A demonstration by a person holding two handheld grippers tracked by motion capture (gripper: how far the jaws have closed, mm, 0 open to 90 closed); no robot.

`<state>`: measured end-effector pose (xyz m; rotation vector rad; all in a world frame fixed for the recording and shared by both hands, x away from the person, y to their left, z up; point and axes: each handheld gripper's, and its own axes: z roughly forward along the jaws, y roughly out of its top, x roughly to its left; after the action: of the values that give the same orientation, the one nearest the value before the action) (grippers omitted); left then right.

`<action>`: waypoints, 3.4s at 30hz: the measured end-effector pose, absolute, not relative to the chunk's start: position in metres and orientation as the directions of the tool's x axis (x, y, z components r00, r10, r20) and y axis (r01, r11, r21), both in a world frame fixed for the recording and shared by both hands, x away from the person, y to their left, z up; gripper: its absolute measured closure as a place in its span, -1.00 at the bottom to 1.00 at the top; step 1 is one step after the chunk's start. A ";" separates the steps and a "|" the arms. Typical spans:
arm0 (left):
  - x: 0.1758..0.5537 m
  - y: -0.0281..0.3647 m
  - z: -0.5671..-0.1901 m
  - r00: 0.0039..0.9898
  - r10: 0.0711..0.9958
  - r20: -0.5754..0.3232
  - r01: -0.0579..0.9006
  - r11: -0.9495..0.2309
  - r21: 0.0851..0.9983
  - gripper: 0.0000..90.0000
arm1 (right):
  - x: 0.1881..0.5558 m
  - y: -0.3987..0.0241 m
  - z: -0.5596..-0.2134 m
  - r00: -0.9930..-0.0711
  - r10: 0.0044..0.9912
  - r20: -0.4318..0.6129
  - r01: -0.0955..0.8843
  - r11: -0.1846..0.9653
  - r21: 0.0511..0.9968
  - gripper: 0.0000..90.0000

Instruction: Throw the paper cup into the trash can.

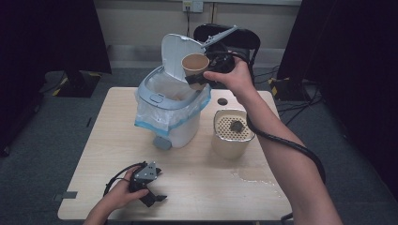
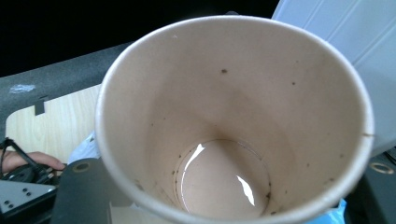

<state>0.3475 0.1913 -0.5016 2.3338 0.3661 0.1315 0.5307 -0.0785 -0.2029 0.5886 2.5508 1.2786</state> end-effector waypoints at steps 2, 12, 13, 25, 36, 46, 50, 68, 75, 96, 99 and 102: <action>0.348 0.191 -0.502 0.954 0.300 -0.014 0.222 -0.673 0.705 -1.00 | 0.532 -0.077 -0.204 -0.891 0.454 -0.014 0.259 0.532 0.806 -0.36; 0.348 0.191 -0.502 0.954 0.301 -0.014 0.223 -0.673 0.705 -1.00 | 0.537 -0.065 -0.208 -0.888 0.461 -0.012 0.264 0.528 0.807 -0.36; 0.348 0.191 -0.502 0.954 0.300 -0.014 0.223 -0.673 0.705 -1.00 | 0.536 -0.063 -0.209 -0.888 0.460 -0.011 0.263 0.529 0.807 -0.36; 0.348 0.191 -0.502 0.954 0.300 -0.014 0.223 -0.673 0.705 -1.00 | 0.542 -0.042 -0.222 -0.894 0.447 -0.006 0.263 0.535 0.803 -0.36; 0.348 0.191 -0.502 0.954 0.301 -0.014 0.223 -0.673 0.705 -1.00 | 0.547 -0.031 -0.229 -0.896 0.445 0.001 0.262 0.525 0.810 -0.37; 0.348 0.191 -0.502 0.954 0.300 -0.015 0.223 -0.673 0.705 -1.00 | 0.554 -0.023 -0.238 -0.891 0.454 0.015 0.275 0.514 0.813 -0.38; 0.348 0.191 -0.502 0.954 0.300 -0.014 0.222 -0.674 0.705 -1.00 | 0.557 -0.021 -0.241 -0.887 0.462 0.021 0.284 0.509 0.813 -0.38; 0.348 0.191 -0.502 0.954 0.300 -0.013 0.222 -0.674 0.705 -1.00 | 0.564 -0.018 -0.245 -0.881 0.472 0.014 0.288 0.514 0.808 -0.40; 0.348 0.191 -0.502 0.954 0.300 -0.013 0.222 -0.673 0.705 -1.00 | 0.564 -0.015 -0.246 -0.882 0.471 0.011 0.287 0.517 0.806 -0.41; 0.348 0.191 -0.502 0.954 0.301 -0.013 0.222 -0.673 0.705 -1.00 | 0.558 -0.027 -0.243 -0.884 0.466 0.036 0.299 0.504 0.810 -0.66; 0.347 0.191 -0.502 0.953 0.301 -0.014 0.222 -0.671 0.707 -1.00 | 0.554 -0.031 -0.241 -0.889 0.457 0.035 0.296 0.511 0.807 -0.66; 0.347 0.191 -0.502 0.954 0.301 -0.013 0.222 -0.673 0.705 -1.00 | 0.550 -0.035 -0.241 -0.893 0.449 0.026 0.287 0.526 0.800 -0.66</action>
<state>0.3475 0.1912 -0.5016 2.3344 0.3658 0.1330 0.5503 -0.0346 -0.2410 0.6292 2.5800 1.3019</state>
